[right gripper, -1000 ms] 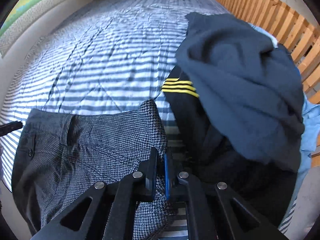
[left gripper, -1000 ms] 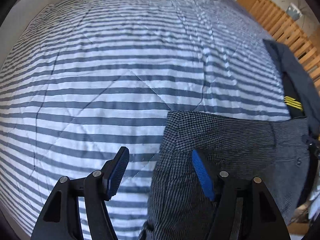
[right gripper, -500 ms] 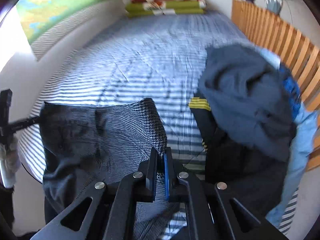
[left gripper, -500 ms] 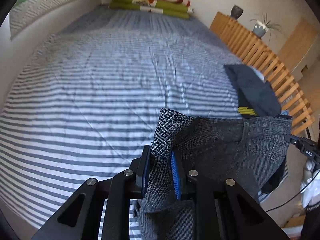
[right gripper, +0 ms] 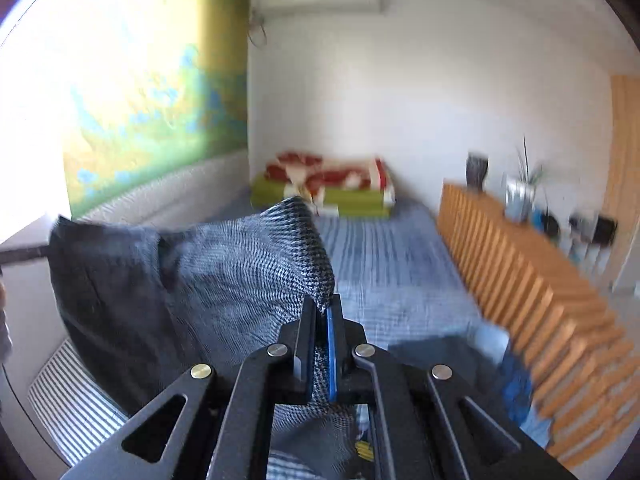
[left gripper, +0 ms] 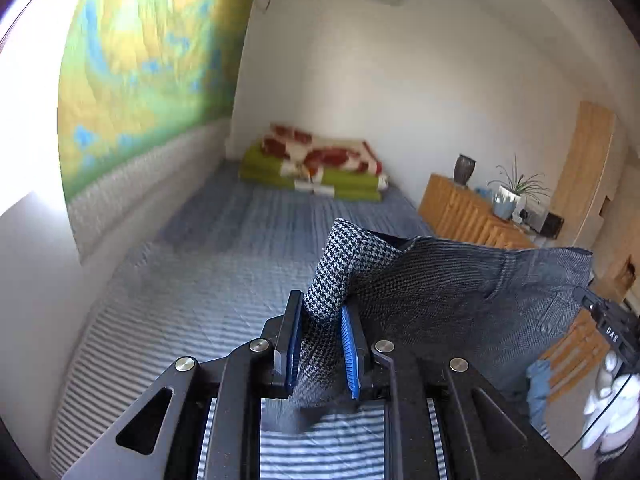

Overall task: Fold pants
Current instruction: 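Lay the grey garment flat on the bed and open both grippers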

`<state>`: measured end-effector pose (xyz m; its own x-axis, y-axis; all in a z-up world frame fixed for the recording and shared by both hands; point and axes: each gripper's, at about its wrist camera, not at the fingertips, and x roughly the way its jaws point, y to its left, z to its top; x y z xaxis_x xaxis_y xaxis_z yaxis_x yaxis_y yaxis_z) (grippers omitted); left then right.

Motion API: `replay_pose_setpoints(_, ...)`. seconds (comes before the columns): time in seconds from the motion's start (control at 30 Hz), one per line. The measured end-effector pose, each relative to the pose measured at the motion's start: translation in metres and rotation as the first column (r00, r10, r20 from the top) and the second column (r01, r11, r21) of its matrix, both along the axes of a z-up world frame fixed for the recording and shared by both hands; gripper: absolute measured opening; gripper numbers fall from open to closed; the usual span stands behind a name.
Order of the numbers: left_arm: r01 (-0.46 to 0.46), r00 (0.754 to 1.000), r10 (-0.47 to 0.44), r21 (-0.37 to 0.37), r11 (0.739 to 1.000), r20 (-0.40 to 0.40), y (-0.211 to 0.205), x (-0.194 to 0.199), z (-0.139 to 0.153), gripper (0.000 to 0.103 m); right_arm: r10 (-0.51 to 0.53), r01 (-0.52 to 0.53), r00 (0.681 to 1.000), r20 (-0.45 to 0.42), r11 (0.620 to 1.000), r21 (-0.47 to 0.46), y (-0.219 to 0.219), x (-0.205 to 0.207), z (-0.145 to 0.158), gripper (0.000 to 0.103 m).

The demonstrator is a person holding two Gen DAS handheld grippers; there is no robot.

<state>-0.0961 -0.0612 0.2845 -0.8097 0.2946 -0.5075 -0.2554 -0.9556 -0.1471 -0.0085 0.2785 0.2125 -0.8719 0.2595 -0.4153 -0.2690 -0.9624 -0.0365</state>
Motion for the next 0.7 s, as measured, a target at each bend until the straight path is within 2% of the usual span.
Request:
replay_pose_setpoints(0.07, 0.012, 1.000, -0.012, -0.007, 1.000, -0.013, -0.010, 0.022, -0.013, 0.020, 0.014, -0.014, 1.000, 0.001, 1.000, 0.007, -0.004, 0.007, -0.014, 0.004)
replay_pose_setpoints(0.13, 0.020, 0.999, -0.019, -0.051, 0.998, 0.027, -0.016, 0.043, -0.051, 0.020, 0.046, -0.044, 0.998, 0.050, 0.999, -0.029, -0.006, 0.018, -0.049, 0.004)
replay_pose_setpoints(0.17, 0.030, 0.998, -0.026, -0.078, 0.997, 0.058, -0.017, 0.051, -0.076, 0.021, 0.063, -0.060, 0.995, 0.079, 0.997, -0.042, -0.008, 0.021, -0.071, 0.004)
replay_pose_setpoints(0.27, 0.073, 0.978, -0.031, -0.202, 0.977, 0.205, -0.015, 0.076, -0.185, 0.027, 0.091, -0.079, 0.975, 0.201, 0.995, -0.064, -0.019, 0.039, -0.164, 0.005)
replay_pose_setpoints(0.3, 0.105, 0.958, -0.035, -0.234, 0.967, 0.283, -0.014, 0.083, -0.227, 0.028, 0.109, -0.085, 0.958, 0.266, 0.991, -0.098, -0.023, 0.046, -0.201, 0.009)
replay_pose_setpoints(0.33, 0.141, 0.923, -0.036, -0.251, 0.958, 0.382, -0.018, 0.090, -0.273, 0.028, 0.132, -0.083, 0.926, 0.353, 0.985, -0.149, -0.027, 0.052, -0.245, 0.009)
replay_pose_setpoints(0.4, 0.161, 0.861, -0.003, -0.266, 0.950, 0.509, -0.026, 0.103, -0.341, 0.028, 0.149, -0.051, 0.863, 0.483, 0.976, -0.211, -0.031, 0.064, -0.315, 0.009)
replay_pose_setpoints(0.43, 0.167, 0.833, 0.017, -0.281, 0.945, 0.553, -0.029, 0.111, -0.368, 0.028, 0.148, -0.032, 0.844, 0.516, 0.973, -0.227, -0.030, 0.069, -0.338, 0.009)
replay_pose_setpoints(0.47, 0.163, 0.827, 0.026, -0.284, 0.945, 0.561, -0.030, 0.116, -0.380, 0.028, 0.146, -0.013, 0.831, 0.537, 0.970, -0.243, -0.030, 0.075, -0.356, 0.009)
replay_pose_setpoints(0.53, 0.155, 0.836, 0.027, -0.284, 0.946, 0.548, -0.028, 0.118, -0.386, 0.028, 0.140, 0.026, 0.821, 0.553, 0.959, -0.281, -0.027, 0.082, -0.374, 0.009)
replay_pose_setpoints(0.57, 0.156, 0.844, 0.021, -0.282, 0.947, 0.536, -0.028, 0.130, -0.385, 0.028, 0.129, 0.044, 0.829, 0.544, 0.955, -0.293, -0.024, 0.082, -0.373, 0.010)
replay_pose_setpoints(0.63, 0.154, 0.864, 0.014, -0.290, 0.945, 0.504, -0.016, 0.118, -0.381, 0.035, 0.124, 0.058, 0.845, 0.520, 0.946, -0.319, -0.021, 0.076, -0.367, 0.015)
replay_pose_setpoints(0.67, 0.161, 0.865, 0.008, -0.291, 0.943, 0.502, -0.012, 0.111, -0.376, 0.054, 0.132, 0.050, 0.848, 0.513, 0.944, -0.326, -0.020, 0.073, -0.364, 0.025)
replay_pose_setpoints(0.7, 0.178, 0.859, -0.004, -0.291, 0.940, 0.512, -0.003, 0.101, -0.378, 0.072, 0.151, 0.035, 0.846, 0.512, 0.942, -0.335, -0.025, 0.070, -0.363, 0.041)
